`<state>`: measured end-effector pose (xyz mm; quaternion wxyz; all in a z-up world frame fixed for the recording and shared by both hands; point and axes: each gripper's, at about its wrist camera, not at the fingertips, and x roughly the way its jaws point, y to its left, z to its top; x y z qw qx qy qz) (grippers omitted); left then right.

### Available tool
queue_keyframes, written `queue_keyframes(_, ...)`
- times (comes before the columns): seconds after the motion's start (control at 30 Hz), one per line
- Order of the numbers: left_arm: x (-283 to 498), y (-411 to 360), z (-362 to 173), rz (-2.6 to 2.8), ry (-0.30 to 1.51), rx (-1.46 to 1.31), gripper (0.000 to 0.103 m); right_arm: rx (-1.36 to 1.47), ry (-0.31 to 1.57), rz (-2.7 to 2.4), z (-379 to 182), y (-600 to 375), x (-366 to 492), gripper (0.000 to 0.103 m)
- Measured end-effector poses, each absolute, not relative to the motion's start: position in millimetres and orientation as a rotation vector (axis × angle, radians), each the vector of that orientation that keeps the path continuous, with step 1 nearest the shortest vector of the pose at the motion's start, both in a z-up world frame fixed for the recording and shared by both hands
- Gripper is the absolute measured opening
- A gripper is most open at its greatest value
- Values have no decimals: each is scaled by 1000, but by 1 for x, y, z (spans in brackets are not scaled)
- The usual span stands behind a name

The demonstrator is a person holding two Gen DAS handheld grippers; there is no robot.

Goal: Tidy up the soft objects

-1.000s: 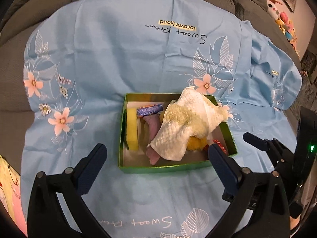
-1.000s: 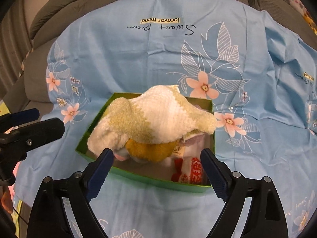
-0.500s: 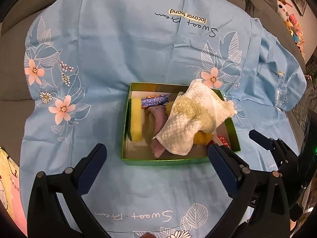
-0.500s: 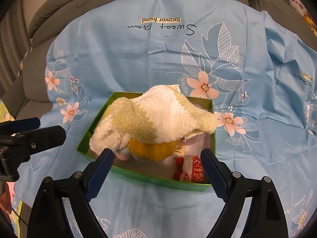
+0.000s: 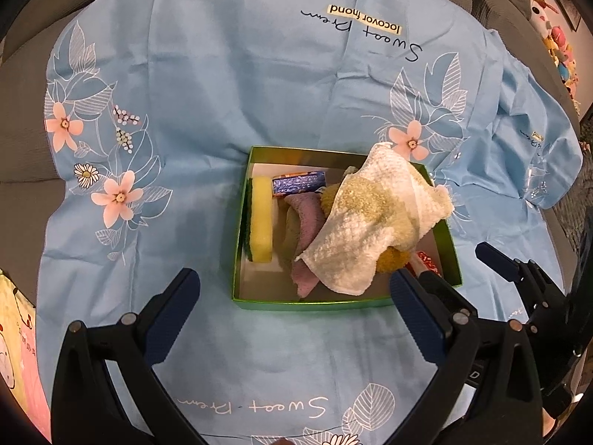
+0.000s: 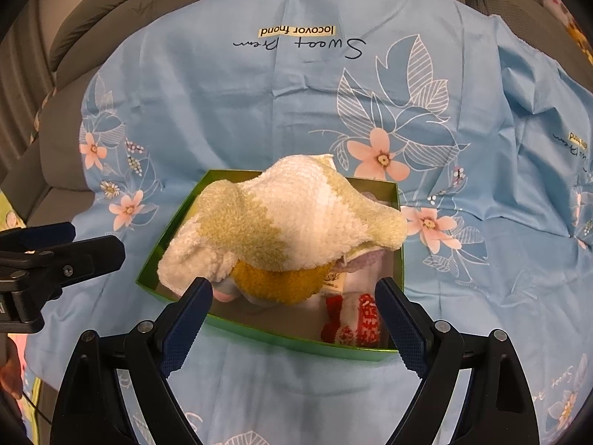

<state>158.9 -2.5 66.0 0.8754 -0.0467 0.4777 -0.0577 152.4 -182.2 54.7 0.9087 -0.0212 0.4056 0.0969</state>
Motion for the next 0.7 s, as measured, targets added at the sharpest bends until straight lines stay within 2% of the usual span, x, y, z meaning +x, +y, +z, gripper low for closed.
queue_keyframes(0.7, 168, -8, 57, -108, 1013, -73, 102, -48, 842, 197, 50, -185, 160, 90)
